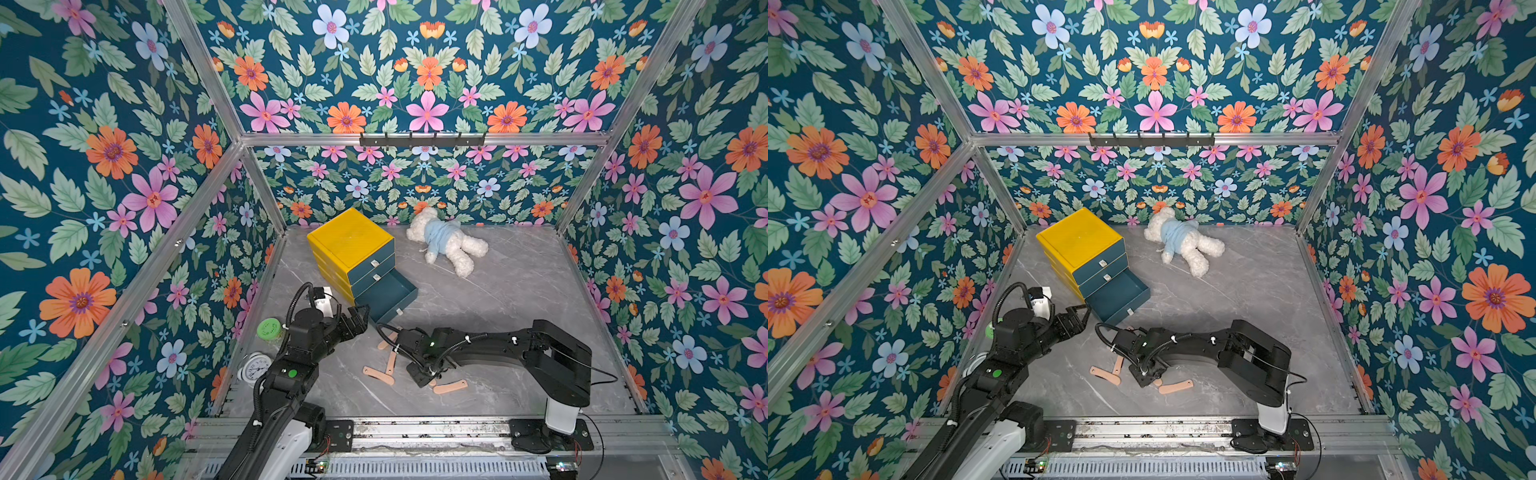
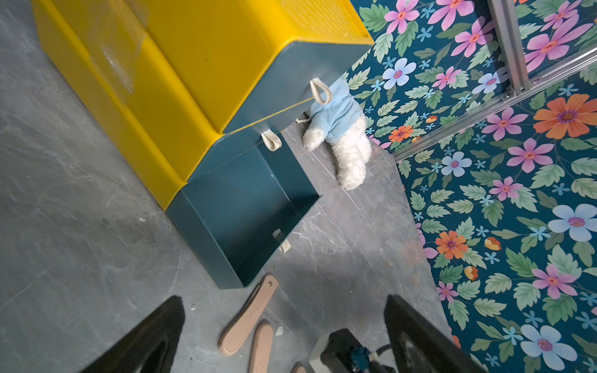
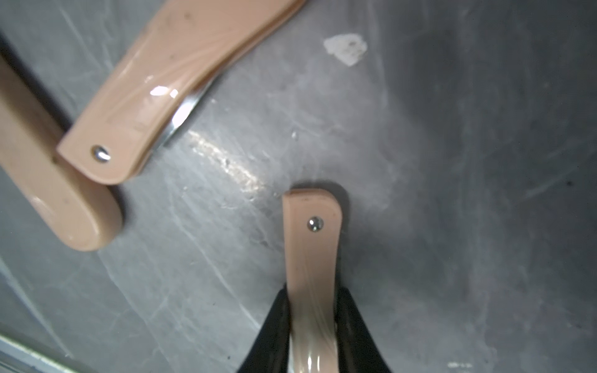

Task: Place the fruit knives into the drawer by color
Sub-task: Pick up the fruit knife from the center of the board, then place the fruit knife in the drawer.

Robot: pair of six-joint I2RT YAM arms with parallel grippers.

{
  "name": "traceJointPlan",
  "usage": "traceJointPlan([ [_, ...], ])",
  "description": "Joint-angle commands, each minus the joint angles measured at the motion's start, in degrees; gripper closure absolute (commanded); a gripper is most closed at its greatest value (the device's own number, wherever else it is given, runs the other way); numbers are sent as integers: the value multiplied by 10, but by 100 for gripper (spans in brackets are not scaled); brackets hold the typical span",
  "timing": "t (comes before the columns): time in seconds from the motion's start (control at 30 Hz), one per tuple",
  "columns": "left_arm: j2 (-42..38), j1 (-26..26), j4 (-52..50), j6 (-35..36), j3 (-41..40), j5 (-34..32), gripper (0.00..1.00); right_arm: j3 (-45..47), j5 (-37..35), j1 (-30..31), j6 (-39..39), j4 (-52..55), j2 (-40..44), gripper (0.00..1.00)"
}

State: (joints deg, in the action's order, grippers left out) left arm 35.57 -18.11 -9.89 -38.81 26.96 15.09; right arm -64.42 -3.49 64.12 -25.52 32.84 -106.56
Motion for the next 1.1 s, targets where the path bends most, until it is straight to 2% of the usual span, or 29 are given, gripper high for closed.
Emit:
traceJointPlan([
  [0.0,3,1,3,7,4,8,1,32,-14,-17,-28,-19,5,81],
  [0.27,17,0,0,15,2,14,1,73,-12,-58,-52,-110,103,87],
  [0.4,14,1,9,13,-10,15,1,66,8,-75,-53,-148,158,87],
  [0.53,18,0,23,4,-19,22,1,49,53,-109,-77,-210,177,87],
  [0.73,26,0,29,-4,-22,26,1,6,103,-170,-183,-348,124,86],
  [0.9,32,1,26,-9,-22,30,1,-62,120,-198,-267,-391,29,86],
  [1.07,42,1,33,-14,-25,41,1,-122,121,-211,-304,-386,-34,85],
])
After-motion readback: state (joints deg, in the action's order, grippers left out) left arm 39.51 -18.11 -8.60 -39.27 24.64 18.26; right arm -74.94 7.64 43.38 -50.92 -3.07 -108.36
